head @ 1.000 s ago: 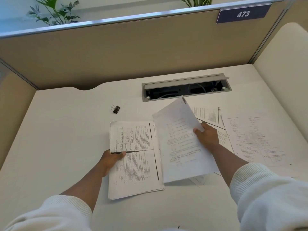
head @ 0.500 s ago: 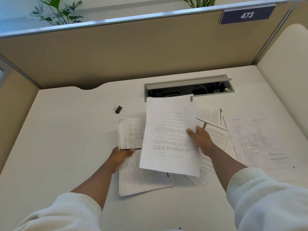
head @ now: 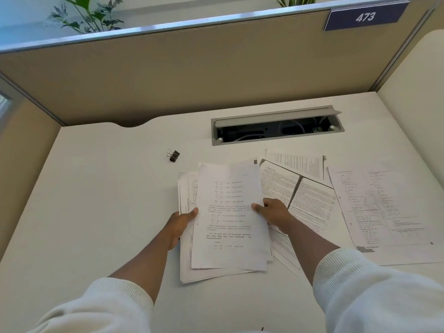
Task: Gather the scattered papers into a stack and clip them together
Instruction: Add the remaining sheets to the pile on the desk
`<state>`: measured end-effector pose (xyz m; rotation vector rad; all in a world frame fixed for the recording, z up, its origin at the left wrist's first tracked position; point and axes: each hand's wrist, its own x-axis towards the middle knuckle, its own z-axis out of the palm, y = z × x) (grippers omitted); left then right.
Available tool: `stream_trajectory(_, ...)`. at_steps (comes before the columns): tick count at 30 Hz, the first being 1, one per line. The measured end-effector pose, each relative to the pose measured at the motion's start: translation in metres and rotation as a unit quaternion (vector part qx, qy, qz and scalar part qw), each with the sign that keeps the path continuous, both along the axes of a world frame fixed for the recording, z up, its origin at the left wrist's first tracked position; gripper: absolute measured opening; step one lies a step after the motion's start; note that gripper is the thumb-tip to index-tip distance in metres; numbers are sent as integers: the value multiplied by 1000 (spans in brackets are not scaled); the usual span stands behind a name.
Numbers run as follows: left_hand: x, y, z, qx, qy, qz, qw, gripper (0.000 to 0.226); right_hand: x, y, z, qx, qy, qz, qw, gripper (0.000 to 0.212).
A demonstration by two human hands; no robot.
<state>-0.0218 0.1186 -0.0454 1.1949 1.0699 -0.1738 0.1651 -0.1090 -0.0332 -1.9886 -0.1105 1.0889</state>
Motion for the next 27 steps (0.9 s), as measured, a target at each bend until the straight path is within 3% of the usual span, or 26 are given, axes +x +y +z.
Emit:
stream_trajectory(7, 8, -5, -1, 15, -15, -17, 1000, 51, -10, 18, 1, -38, 1, 122, 992, 48)
stream_trajectory(11, 9, -9, -3, 25, -5, -16, 1000, 41, -14, 25, -4, -65, -30, 174, 982, 42)
stream_trajectory(19, 9, -7, -11, 52, 23, -8, 998, 37, 17, 4, -14, -120, -193, 63, 972, 13)
stream_trajectory(23, 9, -9, -12, 59, 36, 1, 998, 33, 38, -9, -3, -195, -239, 74, 948, 45)
stream_trajectory(27, 10, -11, -12, 65, 43, 2, 997, 28, 60, -16, 3, -246, -256, 101, 929, 53)
